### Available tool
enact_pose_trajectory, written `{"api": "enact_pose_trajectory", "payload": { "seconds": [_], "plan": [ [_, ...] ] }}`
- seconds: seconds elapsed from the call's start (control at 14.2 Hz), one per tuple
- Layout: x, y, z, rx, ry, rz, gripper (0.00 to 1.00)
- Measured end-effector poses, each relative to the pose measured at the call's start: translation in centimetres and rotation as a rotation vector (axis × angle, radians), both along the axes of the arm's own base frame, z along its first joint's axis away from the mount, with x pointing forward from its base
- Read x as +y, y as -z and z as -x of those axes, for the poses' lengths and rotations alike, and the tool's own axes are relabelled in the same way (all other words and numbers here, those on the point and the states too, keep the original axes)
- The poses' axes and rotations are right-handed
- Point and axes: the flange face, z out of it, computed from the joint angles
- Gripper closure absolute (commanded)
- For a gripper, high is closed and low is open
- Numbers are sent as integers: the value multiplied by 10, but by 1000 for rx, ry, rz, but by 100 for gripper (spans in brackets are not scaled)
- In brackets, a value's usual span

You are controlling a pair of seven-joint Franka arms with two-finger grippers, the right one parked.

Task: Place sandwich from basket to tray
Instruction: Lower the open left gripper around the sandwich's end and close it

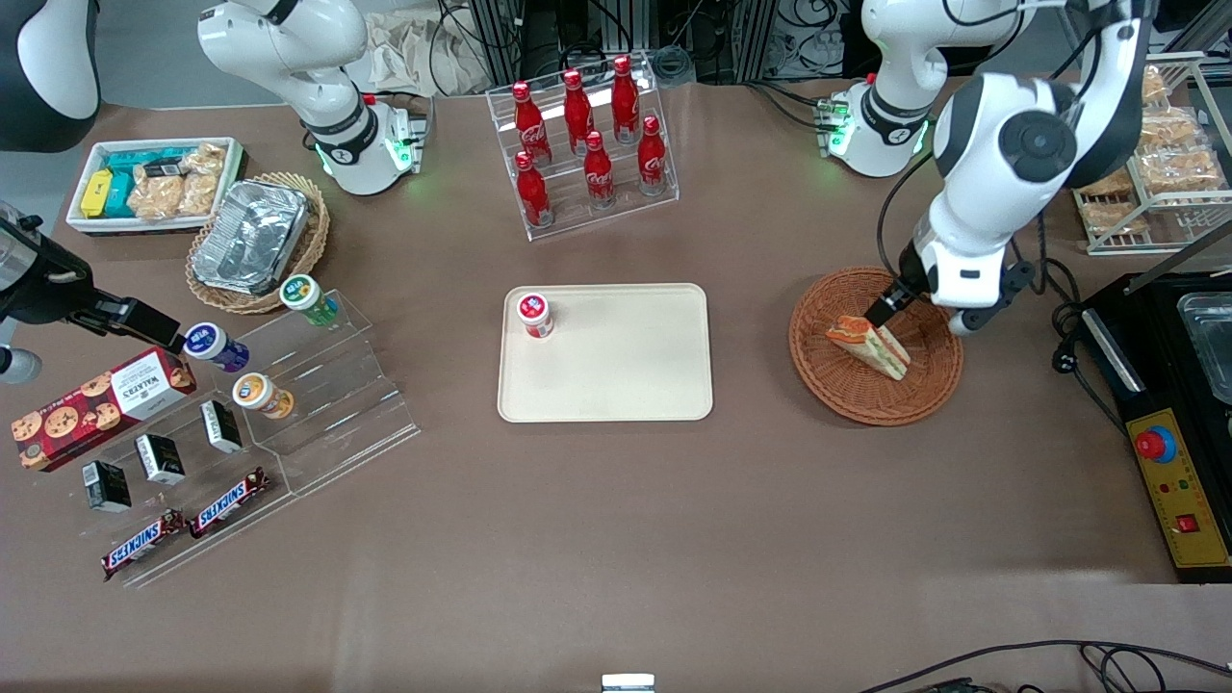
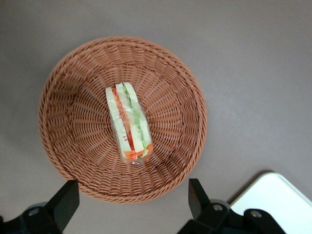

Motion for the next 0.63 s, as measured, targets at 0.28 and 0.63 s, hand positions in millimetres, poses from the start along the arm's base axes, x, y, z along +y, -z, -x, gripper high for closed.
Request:
{"api": "enact_pose_trajectory", "payload": {
  "seconds": [0.28,0.63],
  "plan": [
    [1,42,7,-3,-51,-30,1],
    [4,76,13,15,-68,-62,1]
  ]
}}
